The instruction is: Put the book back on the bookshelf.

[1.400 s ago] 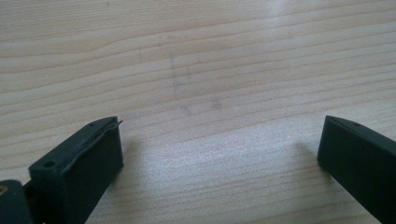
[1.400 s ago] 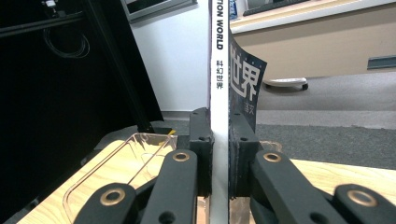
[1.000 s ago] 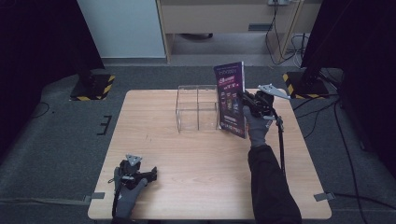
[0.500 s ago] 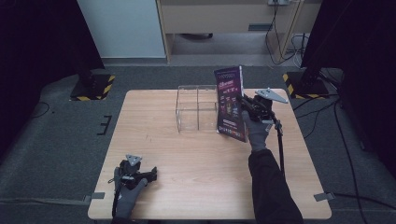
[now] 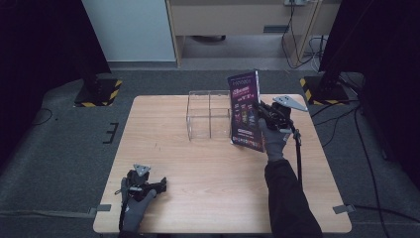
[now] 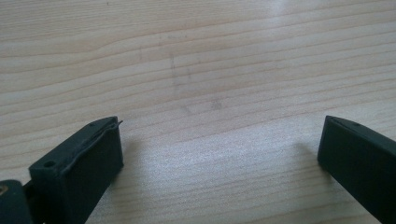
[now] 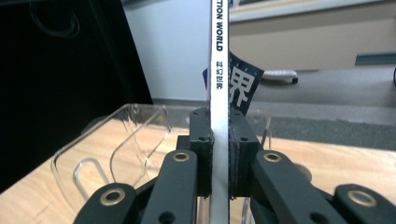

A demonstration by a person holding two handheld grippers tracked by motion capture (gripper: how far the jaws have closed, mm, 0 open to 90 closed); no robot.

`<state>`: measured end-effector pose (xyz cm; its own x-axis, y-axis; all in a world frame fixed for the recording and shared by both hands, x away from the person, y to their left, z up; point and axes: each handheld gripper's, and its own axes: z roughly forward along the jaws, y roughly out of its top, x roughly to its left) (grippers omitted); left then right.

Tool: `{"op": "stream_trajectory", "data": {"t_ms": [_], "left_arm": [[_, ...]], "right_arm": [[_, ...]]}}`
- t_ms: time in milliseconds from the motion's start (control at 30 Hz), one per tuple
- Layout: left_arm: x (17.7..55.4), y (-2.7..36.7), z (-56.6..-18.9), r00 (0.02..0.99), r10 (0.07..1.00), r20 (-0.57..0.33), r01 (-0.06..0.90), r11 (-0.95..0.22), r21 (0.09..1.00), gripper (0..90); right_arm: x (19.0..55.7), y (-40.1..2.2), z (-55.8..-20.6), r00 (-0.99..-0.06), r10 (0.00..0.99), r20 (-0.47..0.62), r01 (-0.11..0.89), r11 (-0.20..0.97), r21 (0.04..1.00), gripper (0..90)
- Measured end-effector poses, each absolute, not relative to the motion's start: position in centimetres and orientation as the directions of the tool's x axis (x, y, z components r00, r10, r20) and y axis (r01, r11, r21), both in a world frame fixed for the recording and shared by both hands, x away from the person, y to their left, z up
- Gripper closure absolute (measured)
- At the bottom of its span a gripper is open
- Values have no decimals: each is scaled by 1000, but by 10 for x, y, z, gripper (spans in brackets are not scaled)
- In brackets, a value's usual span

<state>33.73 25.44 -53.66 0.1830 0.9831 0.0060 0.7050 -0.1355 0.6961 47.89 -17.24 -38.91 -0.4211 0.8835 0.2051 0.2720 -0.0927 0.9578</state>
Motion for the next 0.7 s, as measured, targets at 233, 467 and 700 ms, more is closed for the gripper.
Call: {"op": "stream_trajectory", "data": {"t_ms": [233,467,700], "left_arm": [[337,255,-537,183,983,7,705,-136,696,0],[338,255,-537,186,983,7,704,-138,696,0],[338,255,-537,186,983,7,704,-138,696,0]], "right_arm": [[484,-166,-385,-403,898,178,207,-100,973,830],[485,-165,-383,-414,890,190,178,-126,976,830],[490,-164,-381,-418,888,193,148,-143,979,830]]}}
